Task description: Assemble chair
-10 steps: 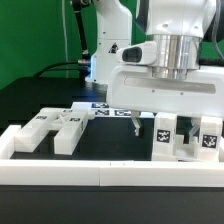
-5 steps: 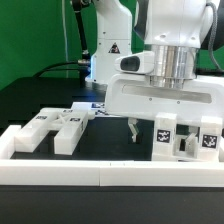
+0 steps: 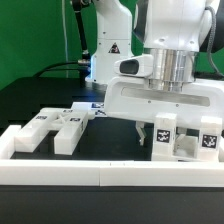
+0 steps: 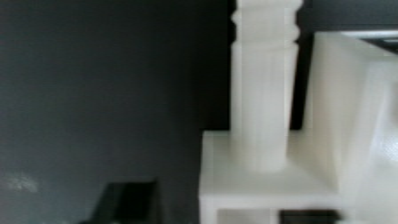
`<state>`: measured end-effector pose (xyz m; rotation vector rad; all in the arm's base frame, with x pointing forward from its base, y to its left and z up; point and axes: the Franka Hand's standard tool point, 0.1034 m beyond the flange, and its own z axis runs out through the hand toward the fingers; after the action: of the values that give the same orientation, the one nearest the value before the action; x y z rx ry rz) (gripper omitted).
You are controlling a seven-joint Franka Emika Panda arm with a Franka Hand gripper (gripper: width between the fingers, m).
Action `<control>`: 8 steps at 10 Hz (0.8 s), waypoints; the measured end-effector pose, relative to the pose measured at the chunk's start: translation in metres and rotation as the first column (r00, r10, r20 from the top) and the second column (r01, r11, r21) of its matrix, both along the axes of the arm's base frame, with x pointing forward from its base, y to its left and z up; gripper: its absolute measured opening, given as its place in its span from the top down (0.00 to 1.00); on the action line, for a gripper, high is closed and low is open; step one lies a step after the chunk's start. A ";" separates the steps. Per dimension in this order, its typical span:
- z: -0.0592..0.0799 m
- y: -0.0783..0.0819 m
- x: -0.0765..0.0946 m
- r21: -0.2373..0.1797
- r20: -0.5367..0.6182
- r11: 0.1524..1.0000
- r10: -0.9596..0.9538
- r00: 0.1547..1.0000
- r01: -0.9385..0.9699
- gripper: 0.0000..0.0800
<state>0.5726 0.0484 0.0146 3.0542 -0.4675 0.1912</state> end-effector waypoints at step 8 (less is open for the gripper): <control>0.033 -0.006 -0.003 0.020 -0.028 0.999 0.035 0.999 -0.034 0.96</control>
Offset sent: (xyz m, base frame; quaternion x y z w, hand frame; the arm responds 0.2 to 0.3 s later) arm 0.0000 0.0000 0.0000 0.0000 0.0000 0.0000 1.0000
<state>0.5698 0.0427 0.0472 3.0815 -0.4179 0.1449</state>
